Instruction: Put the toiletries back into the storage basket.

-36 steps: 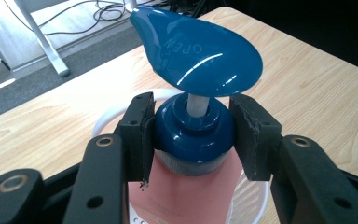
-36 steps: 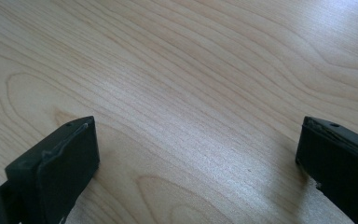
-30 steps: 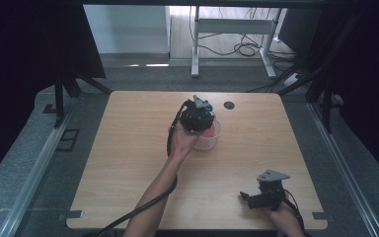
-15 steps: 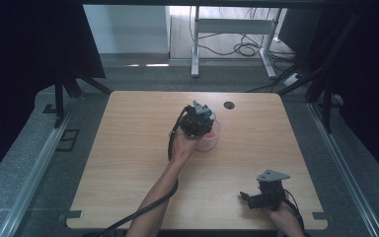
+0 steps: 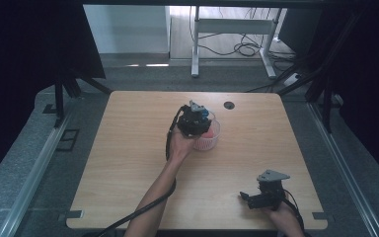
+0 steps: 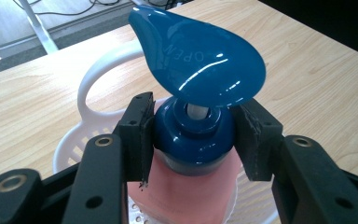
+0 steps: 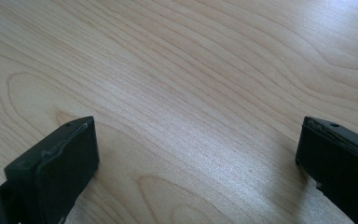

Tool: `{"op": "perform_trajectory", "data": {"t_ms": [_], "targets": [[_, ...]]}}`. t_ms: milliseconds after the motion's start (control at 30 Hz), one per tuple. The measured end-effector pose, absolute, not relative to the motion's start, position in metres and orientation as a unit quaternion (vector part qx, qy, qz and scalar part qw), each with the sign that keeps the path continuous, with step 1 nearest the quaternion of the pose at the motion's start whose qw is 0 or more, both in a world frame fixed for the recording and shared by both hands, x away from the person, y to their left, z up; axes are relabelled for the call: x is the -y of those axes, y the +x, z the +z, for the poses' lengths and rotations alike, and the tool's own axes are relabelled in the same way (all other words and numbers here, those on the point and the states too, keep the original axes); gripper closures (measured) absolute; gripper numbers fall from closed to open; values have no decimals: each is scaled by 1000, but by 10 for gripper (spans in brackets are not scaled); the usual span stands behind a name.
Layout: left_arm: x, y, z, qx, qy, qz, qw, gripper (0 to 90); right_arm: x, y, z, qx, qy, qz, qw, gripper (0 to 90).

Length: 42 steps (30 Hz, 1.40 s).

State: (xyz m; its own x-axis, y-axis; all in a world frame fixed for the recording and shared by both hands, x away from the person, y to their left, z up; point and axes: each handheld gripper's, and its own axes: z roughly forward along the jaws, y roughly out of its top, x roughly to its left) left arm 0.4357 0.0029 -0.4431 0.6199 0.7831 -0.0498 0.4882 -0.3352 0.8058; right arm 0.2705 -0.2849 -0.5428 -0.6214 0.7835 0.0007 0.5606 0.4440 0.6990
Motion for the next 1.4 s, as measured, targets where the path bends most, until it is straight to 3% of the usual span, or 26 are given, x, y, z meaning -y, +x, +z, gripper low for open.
{"op": "perform_trajectory", "data": {"t_ms": [433, 1033, 1400], "targets": [[-3, 433, -435, -392, 796, 184, 423, 419, 285, 271, -543, -834, 402, 340, 164, 0], [-5, 425, -426, -382, 804, 170, 423, 129, 285, 271, -543, -834, 402, 340, 164, 0], [-10, 418, -421, -372, 808, 158, 428, 115, 285, 270, -543, -834, 403, 340, 163, 0]]}}
